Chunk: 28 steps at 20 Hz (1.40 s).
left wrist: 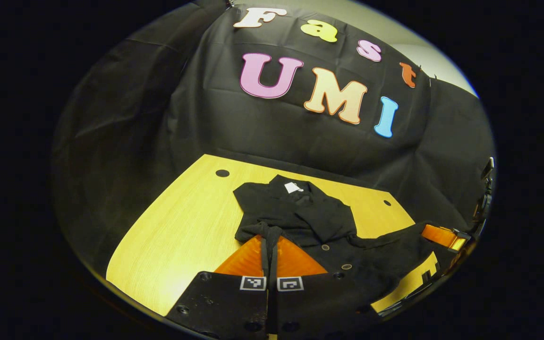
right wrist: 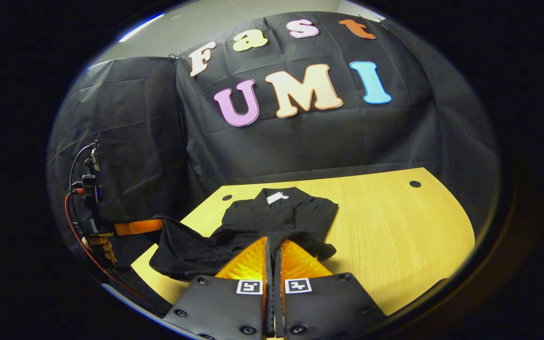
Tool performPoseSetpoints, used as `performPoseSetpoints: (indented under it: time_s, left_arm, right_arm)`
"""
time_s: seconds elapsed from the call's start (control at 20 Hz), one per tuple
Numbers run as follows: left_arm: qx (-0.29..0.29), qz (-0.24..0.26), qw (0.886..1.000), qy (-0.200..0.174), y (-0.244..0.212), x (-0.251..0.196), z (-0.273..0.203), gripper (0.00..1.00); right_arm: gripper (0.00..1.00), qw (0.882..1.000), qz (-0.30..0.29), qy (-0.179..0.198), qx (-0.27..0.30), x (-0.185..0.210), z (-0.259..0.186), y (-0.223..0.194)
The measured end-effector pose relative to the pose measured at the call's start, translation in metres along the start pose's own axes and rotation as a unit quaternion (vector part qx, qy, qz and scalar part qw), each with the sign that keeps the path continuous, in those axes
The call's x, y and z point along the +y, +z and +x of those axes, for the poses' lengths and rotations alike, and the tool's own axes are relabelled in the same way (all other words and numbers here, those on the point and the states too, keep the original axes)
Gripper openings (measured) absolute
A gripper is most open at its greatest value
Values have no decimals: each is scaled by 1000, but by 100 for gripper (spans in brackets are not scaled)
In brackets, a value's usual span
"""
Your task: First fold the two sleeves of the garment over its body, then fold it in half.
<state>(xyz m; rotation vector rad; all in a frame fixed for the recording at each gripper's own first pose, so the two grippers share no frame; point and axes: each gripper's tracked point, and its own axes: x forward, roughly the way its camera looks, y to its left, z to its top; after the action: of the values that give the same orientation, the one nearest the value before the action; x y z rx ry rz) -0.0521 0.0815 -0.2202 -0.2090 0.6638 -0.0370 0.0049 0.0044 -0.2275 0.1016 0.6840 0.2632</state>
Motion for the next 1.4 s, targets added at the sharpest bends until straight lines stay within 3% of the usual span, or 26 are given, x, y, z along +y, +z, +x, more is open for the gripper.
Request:
performPoseSetpoints:
  time_s: [0.8,1.4]
  left_arm:
    - [-39,8,999,-18,77,4,79,0]
    - [-35,-3,999,-30,102,24,150,0]
  right_arm:
    - [3,999,5,-8,-48,-10,69,88]
    - [3,997,11,-48,-57,-34,132,130]
